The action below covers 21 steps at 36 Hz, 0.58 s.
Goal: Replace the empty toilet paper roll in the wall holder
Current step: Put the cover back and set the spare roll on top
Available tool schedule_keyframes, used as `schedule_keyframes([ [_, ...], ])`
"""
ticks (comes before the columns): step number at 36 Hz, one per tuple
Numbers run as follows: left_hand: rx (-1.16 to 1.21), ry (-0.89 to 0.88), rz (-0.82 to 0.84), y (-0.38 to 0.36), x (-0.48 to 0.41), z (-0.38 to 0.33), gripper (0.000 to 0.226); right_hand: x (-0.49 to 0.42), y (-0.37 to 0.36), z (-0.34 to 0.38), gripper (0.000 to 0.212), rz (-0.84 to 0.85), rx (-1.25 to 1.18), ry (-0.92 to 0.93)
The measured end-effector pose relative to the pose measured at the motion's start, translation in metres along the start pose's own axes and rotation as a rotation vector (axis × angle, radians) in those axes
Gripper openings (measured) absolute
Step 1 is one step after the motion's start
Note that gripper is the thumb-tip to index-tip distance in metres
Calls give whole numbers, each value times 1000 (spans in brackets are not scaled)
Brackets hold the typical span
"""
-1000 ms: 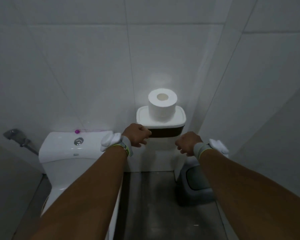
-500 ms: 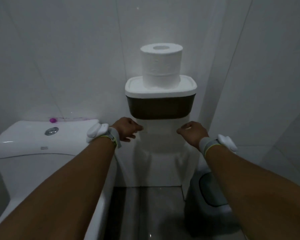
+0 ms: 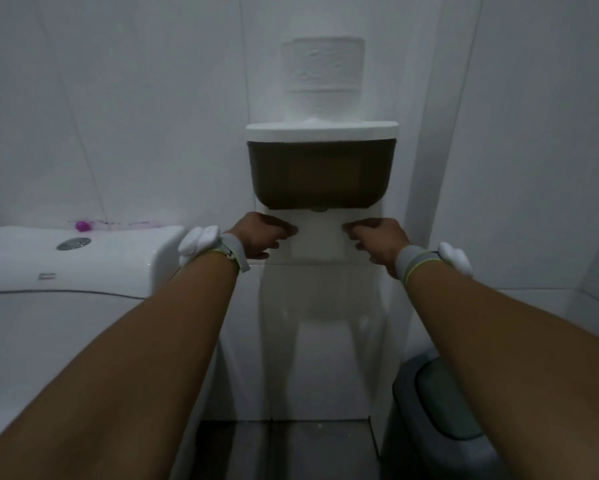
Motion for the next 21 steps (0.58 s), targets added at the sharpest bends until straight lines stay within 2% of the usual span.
schedule_keyframes([
  [7, -20, -53, -32, 2, 1, -1, 26, 4, -5, -2, 27, 9, -44, 23],
  [16, -60, -88, -71, 2, 8, -3, 13, 10, -9, -4, 24, -2, -55, 40],
  [21, -72, -102, -81, 1, 13, 0, 21, 14, -11, -5, 23, -19, -36, 53],
])
Point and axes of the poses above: each hand's wrist, its own x-axis away from the middle knuckle, its own y-axis out of the back of the hand, z = x × y, the point moved 7 cm from there along -x, towards the middle knuckle, and after that the axes turned 8 degrees about -x, right-handed, at the moved point
